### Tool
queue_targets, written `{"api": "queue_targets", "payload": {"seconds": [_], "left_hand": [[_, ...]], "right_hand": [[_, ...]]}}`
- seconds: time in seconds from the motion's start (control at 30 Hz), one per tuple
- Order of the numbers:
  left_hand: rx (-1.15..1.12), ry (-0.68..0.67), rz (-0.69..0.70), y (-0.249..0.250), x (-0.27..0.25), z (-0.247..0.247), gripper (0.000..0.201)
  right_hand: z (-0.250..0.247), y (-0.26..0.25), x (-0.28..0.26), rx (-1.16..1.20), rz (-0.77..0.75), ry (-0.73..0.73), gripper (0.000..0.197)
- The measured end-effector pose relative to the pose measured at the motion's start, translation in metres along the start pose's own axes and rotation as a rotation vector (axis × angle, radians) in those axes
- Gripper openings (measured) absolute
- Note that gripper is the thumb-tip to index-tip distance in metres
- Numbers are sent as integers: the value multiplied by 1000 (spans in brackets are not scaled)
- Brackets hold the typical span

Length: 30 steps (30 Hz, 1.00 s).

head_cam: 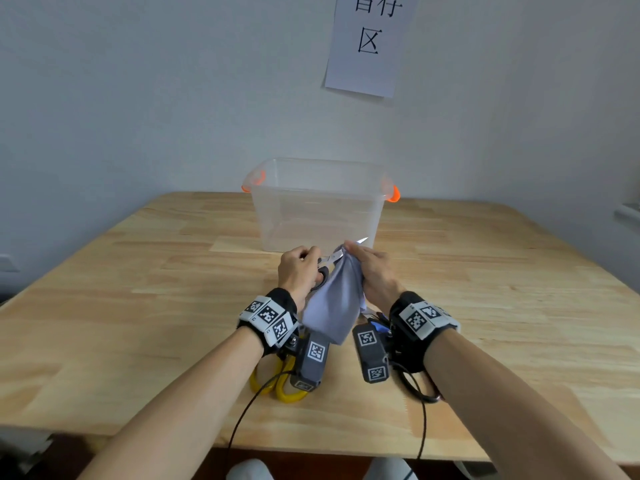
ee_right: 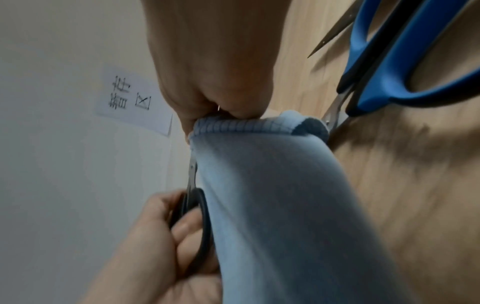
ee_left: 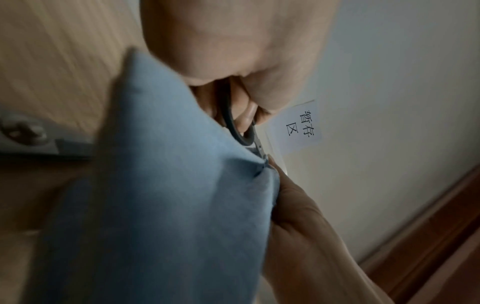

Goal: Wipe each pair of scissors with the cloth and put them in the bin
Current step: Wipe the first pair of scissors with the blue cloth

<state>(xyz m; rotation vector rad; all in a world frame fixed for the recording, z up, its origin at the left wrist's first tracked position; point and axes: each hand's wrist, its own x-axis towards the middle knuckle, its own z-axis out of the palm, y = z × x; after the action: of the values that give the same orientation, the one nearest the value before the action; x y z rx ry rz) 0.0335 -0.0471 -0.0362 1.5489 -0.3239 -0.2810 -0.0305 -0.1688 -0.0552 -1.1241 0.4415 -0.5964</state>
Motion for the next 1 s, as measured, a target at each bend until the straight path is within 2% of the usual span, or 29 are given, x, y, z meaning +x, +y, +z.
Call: {"api": "queue_targets", "payload": {"seconds": [0.2, 0.3, 0.47, 0.57, 0.63, 0.77, 0.9, 1.0], "left_hand": [[-13, 27, -31, -6, 1, 1, 14], [-10, -2, -29, -6, 0, 1, 16], [8, 7, -43, -4, 3, 0, 19], [1, 26, -69, -2, 4, 1, 20], [3, 22, -69, -1, 5, 1, 18], [-1, -2, -59, 0, 2, -3, 16], [-18, 14, -70, 1, 3, -6, 18], [-18, 24, -83, 0, 5, -4, 18]], "right_hand": [[4, 15, -7, -101, 16, -79, 31], [-3, 10, -6, -66, -5, -53, 31], [-3, 2, -1, -50, -26, 68, 31], [3, 13, -5, -157, -2, 5, 39], [5, 14, -8, -227, 1, -48, 34], [-2, -3, -4, -176, -77, 32, 24], [-1, 3, 2, -192, -70, 80, 34], [6, 16, 1, -309, -50, 6, 37]]}}
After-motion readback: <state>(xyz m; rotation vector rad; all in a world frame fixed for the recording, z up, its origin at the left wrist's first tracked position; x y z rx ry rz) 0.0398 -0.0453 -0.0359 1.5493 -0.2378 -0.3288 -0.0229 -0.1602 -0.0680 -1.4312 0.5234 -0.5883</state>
